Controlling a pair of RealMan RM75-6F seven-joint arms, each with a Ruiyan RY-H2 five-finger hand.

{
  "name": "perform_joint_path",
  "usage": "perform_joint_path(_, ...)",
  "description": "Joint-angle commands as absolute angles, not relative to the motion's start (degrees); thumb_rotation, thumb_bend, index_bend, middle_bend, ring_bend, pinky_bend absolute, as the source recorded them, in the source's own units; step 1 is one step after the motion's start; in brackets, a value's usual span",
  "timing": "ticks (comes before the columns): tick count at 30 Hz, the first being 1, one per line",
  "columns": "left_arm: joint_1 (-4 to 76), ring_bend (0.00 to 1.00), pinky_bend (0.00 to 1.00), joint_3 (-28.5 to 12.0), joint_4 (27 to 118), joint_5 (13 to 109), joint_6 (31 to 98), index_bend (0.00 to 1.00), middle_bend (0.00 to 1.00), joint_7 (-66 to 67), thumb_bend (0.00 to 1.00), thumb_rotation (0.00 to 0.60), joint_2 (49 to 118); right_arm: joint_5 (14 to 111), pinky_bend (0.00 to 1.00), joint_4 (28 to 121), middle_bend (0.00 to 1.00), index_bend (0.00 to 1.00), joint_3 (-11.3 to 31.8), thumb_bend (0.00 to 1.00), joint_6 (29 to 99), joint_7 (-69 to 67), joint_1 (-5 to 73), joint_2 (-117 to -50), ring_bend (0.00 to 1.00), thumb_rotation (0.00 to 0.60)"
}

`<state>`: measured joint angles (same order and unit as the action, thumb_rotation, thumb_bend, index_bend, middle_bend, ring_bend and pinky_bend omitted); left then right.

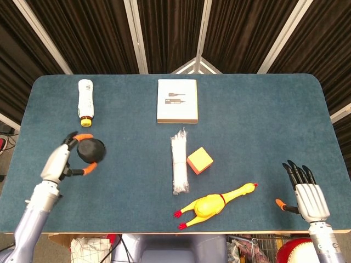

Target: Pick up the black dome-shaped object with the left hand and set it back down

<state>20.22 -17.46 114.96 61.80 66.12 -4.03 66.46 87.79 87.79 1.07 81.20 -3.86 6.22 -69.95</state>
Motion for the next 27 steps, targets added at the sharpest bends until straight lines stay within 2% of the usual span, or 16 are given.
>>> perform_joint_path(1,17.88,0.0,0.0,-23.2,130.53,68.01,73.36,0.31,0.41,-9.68,0.64,0.6,62.09,88.0,0.0,87.93,0.03,0.02,1.21,0.19,81.99,-4.21,5.95,-69.62,0.12,0.6)
perform_joint_path(3,16.65,0.0,0.0,-20.63,129.8,69.57,73.36,0.31,0.41,-9.55,0.64,0.6,62.06,88.27,0.0,88.03,0.03,0.02,1.12,0.19,82.16,-4.32,5.9,-69.51,0.12,0.6)
perform_joint_path(5,17.05,0.0,0.0,-16.05,126.0,69.64,70.07,0.3,0.4,-7.59,0.64,0.6,64.2,88.42,0.0,88.05,0.03,0.02,1.04,0.19,82.07,-4.32,5.96,-69.51,0.12,0.6)
perform_joint_path(8,20.02,0.0,0.0,-9.47,116.39,66.76,62.41,0.29,0.39,-1.97,0.63,0.6,70.86,88.42,0.0,88.08,0.03,0.02,1.0,0.19,81.61,-4.32,6.19,-69.59,0.12,0.6)
perform_joint_path(10,22.66,0.0,0.0,-7.24,108.29,61.9,57.54,0.28,0.39,1.15,0.64,0.6,77.26,88.27,0.0,87.96,0.03,0.02,0.98,0.19,81.16,-4.28,6.36,-69.74,0.12,0.6)
perform_joint_path(12,24.4,0.0,0.0,-8.06,103.76,58.29,56.17,0.28,0.39,2.49,0.64,0.6,81.09,88.24,0.0,87.79,0.03,0.02,0.87,0.19,80.88,-4.09,6.44,-69.93,0.12,0.6)
perform_joint_path(15,25.31,0.0,0.0,-12.65,105.01,58.65,60.45,0.28,0.39,2.7,0.64,0.6,81.72,88.13,0.0,87.69,0.03,0.02,0.93,0.19,80.97,-4.02,6.39,-70.05,0.12,0.6)
perform_joint_path(19,23.97,0.0,0.0,-20.82,117.61,62.46,68.33,0.29,0.39,0.3,0.64,0.6,74.72,87.89,0.0,87.67,0.03,0.02,0.97,0.19,80.72,-3.97,6.45,-70.09,0.12,0.6)
perform_joint_path(22,20.89,0.0,0.0,-25.18,127.5,66.29,73.9,0.29,0.4,-0.96,0.64,0.6,67.42,88.22,0.0,87.86,0.03,0.02,0.79,0.19,80.96,-3.94,6.34,-70.05,0.12,0.6)
perform_joint_path(25,18.05,0.0,0.0,-24.69,132.09,69.97,76.47,0.3,0.4,-1.26,0.64,0.6,63.58,88.42,0.0,88.03,0.03,0.02,0.75,0.19,81.15,-4.05,6.3,-70.0,0.12,0.6)
perform_joint_path(27,16.94,0.0,0.0,-22.03,132.45,72.22,75.75,0.3,0.4,-0.86,0.64,0.6,62.54,88.64,0.0,88.07,0.03,0.02,0.67,0.19,81.17,-4.17,6.33,-70.02,0.12,0.6)
